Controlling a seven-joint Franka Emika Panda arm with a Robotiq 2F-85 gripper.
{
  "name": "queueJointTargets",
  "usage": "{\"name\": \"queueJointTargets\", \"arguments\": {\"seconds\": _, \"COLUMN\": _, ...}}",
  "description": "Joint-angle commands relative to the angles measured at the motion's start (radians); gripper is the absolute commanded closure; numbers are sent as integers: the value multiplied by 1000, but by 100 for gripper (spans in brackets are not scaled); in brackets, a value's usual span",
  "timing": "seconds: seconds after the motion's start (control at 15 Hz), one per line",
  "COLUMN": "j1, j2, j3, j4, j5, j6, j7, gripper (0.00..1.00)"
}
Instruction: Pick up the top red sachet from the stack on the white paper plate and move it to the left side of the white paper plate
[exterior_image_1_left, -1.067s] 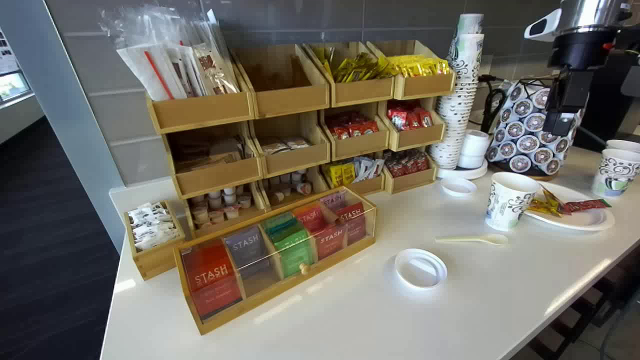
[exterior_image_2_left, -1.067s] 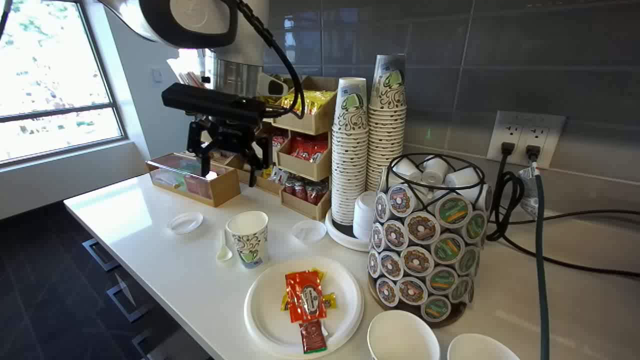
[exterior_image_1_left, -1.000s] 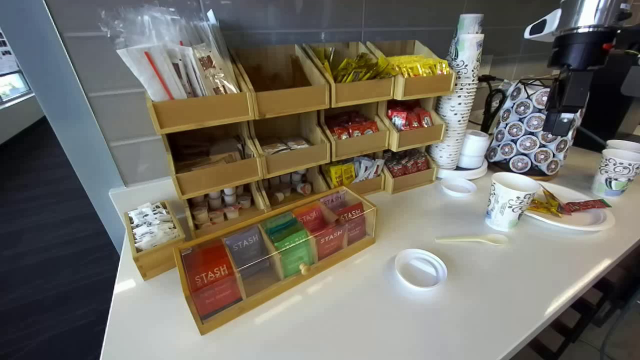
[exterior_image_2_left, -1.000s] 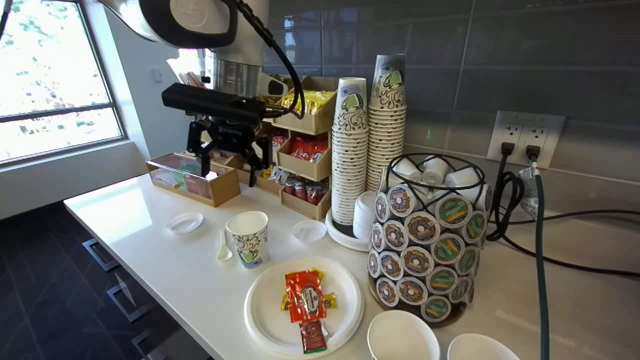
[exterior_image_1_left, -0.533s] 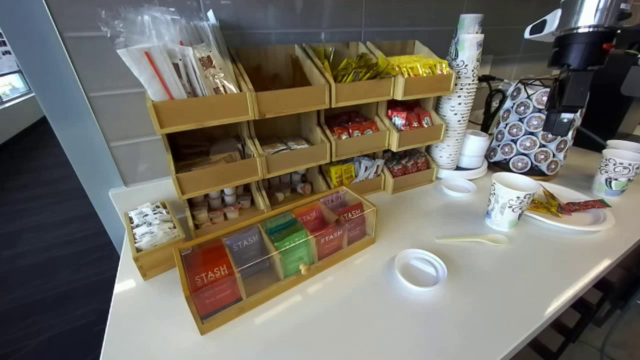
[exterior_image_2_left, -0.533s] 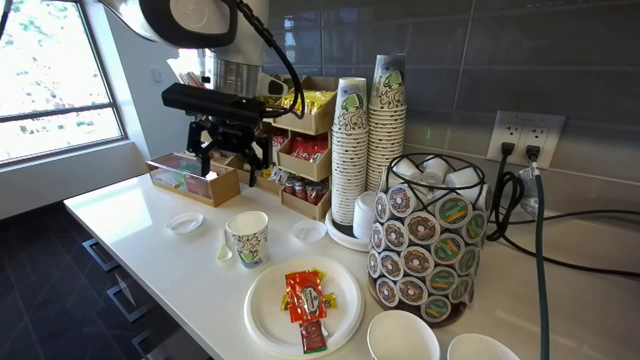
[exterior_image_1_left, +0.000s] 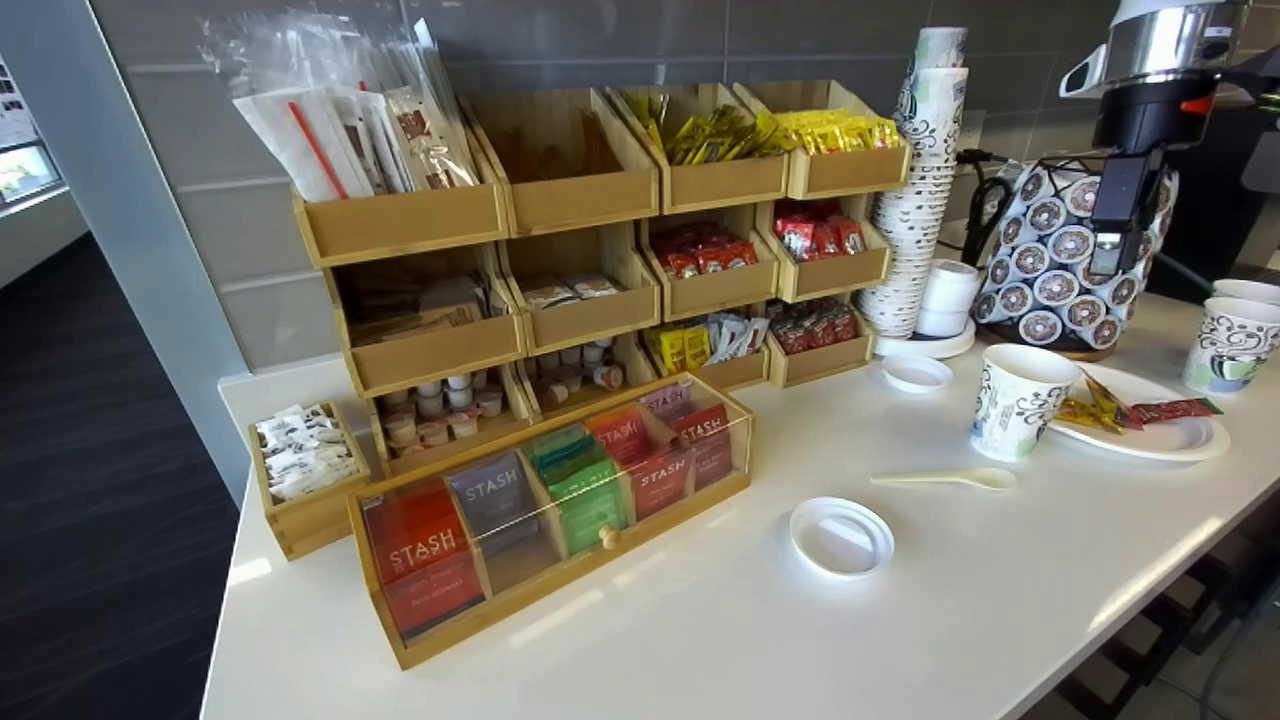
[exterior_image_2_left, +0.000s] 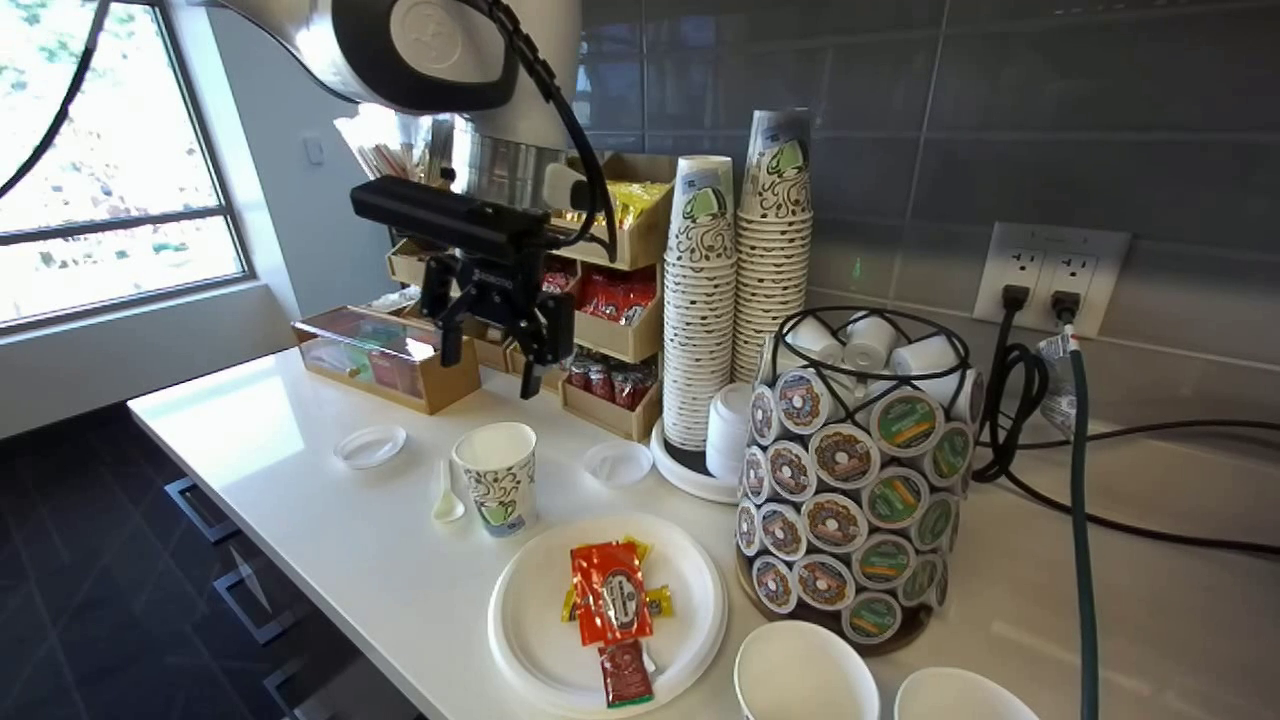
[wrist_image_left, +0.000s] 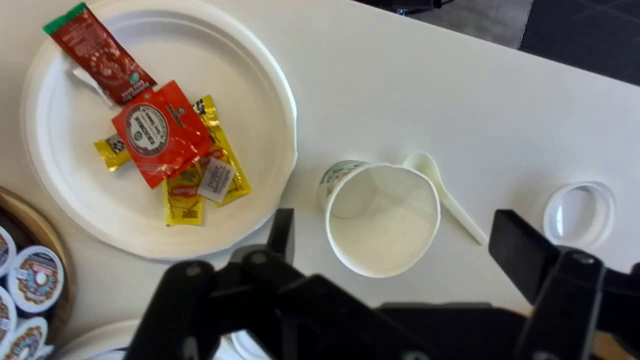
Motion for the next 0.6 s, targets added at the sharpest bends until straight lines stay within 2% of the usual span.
{"name": "queueJointTargets", "arguments": {"seconds": 0.0, "j1": -59, "j2": 80, "j3": 18, "j4": 37, "j5": -12, "j6": 30, "j7": 151, "gripper": 0}}
{"name": "queueJointTargets", "arguments": {"seconds": 0.33, "j1": -97, "j2": 154, "j3": 26, "j4": 26, "j5": -32, "j6": 143, "j7": 392, "gripper": 0}}
{"name": "queueJointTargets", "arguments": {"seconds": 0.53, "j1": -103, "j2": 191, "j3": 28, "j4": 29, "j5": -82, "j6": 165, "j7": 562, "gripper": 0}}
